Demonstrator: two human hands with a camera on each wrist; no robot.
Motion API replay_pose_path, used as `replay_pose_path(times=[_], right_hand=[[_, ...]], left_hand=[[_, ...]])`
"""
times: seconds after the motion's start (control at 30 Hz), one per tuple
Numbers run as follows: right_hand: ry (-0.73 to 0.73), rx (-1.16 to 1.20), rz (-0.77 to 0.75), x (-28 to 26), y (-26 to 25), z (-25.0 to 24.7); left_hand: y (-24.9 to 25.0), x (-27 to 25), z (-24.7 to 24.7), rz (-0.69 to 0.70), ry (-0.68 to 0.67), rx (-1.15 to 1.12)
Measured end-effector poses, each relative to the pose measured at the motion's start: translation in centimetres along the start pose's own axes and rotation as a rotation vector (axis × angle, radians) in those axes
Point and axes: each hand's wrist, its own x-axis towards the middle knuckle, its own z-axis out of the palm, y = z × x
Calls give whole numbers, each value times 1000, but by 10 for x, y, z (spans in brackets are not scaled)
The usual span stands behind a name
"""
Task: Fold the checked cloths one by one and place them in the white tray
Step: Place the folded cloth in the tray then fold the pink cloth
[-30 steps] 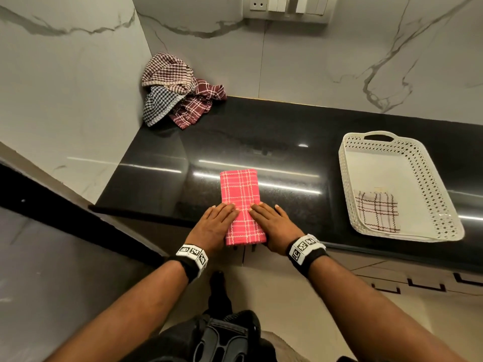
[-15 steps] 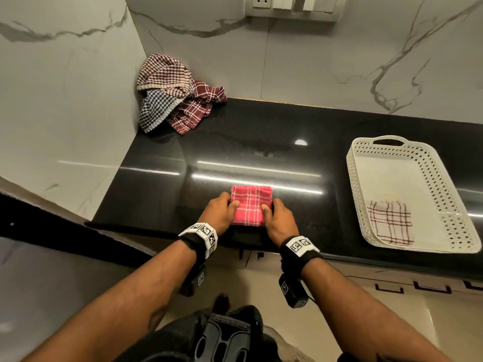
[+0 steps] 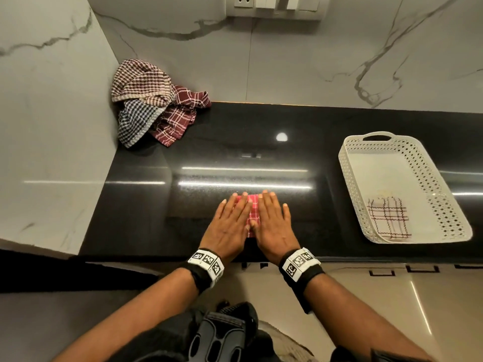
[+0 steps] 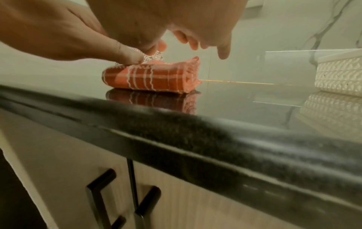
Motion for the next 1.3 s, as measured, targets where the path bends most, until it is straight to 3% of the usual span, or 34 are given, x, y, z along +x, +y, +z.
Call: replay_pose_path(times=[0.13,0.23,0.3,0.37,0.43,0.53,0.73,0.9,1.0,1.13,1.23,1.3], right_hand=[[-179,-55,-27,5,10,15],[-234,11,-31,7,13,11],[-167,117,7,7,12,8],[-7,185,143,2,11,9],[65,94,253,-5,11,11],[42,9,268,-5,10,12],[24,172,287,-8,12,18],[-6,503,293,-13,34,-1],[-23,828,332,-20,55,-27],[-139,1188,237,-35,98,-87],[27,1262,291,-55,142,-135],[180,1158,343,-70,180,-164]], left_hand=[[-17,-2,5,-5,-219,34],[-16,-5,-2,-10,-288,-1],[-17,1,-11,-34,-276,-129],[-21,14,-21,-75,-175,-284],[-26,31,-31,-187,-129,-419],[-30,46,-36,-336,-231,-453],[-25,64,-39,-488,-333,-524],[-17,75,-45,-426,-484,-717],[3,83,-62,-239,-554,-902],[53,110,-92,-75,-586,-1132],[105,141,-104,-48,-506,-1161],[151,164,-107,-96,-431,-1144]])
